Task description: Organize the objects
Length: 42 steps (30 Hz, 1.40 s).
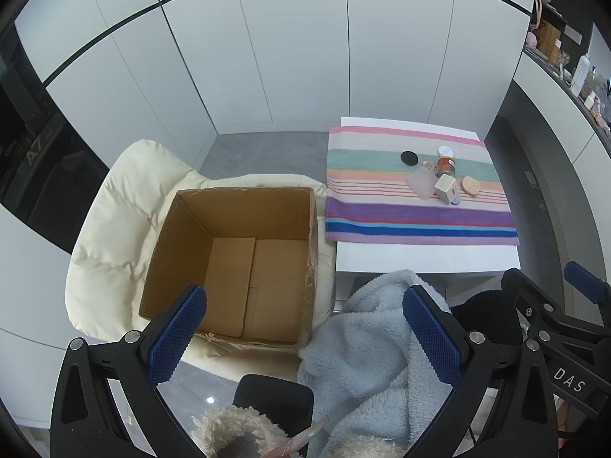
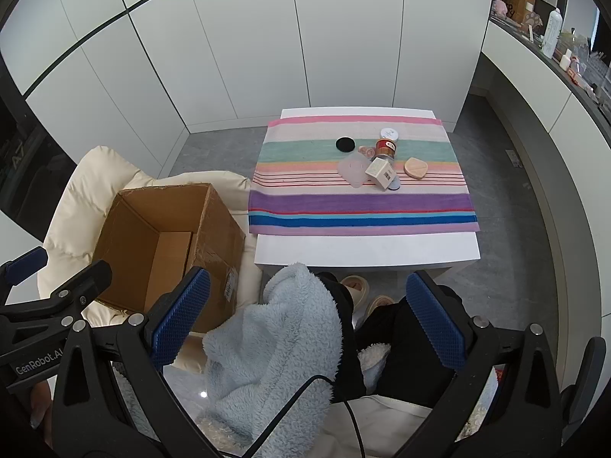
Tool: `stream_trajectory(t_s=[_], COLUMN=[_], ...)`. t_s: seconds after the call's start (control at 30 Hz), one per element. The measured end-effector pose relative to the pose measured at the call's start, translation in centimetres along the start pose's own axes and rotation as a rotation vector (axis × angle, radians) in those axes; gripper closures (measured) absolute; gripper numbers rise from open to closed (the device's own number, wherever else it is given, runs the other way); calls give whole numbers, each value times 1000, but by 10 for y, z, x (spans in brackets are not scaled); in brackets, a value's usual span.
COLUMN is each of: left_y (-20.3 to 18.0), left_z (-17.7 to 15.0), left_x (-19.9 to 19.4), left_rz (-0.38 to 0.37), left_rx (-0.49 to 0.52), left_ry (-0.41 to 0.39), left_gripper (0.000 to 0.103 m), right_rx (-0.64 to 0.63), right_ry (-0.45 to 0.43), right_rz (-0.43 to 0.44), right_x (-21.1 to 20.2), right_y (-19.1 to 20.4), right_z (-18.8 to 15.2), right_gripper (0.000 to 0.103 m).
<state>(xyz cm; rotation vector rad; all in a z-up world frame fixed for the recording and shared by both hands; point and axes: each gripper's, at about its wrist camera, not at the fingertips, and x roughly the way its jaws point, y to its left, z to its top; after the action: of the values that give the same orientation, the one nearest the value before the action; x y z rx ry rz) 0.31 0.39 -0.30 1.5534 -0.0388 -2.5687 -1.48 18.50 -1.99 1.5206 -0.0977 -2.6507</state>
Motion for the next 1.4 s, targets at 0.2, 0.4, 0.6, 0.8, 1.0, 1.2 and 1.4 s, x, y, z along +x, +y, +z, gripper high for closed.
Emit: stream_trajectory(t_s=[0.2,0.4,0.6,0.8,1.0,1.2,1.4], left_y=[1,2,0,1,-2,-8,-19], left_z=[1,1,1,2,2,5,8], left_x=[1,3,9,7,4,1,4], left_rz=[-11,-2,-8,-6,-9,-64,-45], left_rx=[-9,-33,-41,-48,-31,-53,-53], left_ry=[3,6,24,20,12,16,21], left_gripper=[0,0,0,0,0,0,0], right_rx=[4,6,11,12,3,22,30], right_ry=[1,0,19,17,17,27,13], right_rz=[1,1,-4,1,2,34,42], right_x=[-1,0,4,4,6,9,9], right_y=[0,-1,-2,-3,-4,-9,-21], right_z=[1,0,-1,-2,1,2,6], right_gripper=[0,0,0,0,0,0,0])
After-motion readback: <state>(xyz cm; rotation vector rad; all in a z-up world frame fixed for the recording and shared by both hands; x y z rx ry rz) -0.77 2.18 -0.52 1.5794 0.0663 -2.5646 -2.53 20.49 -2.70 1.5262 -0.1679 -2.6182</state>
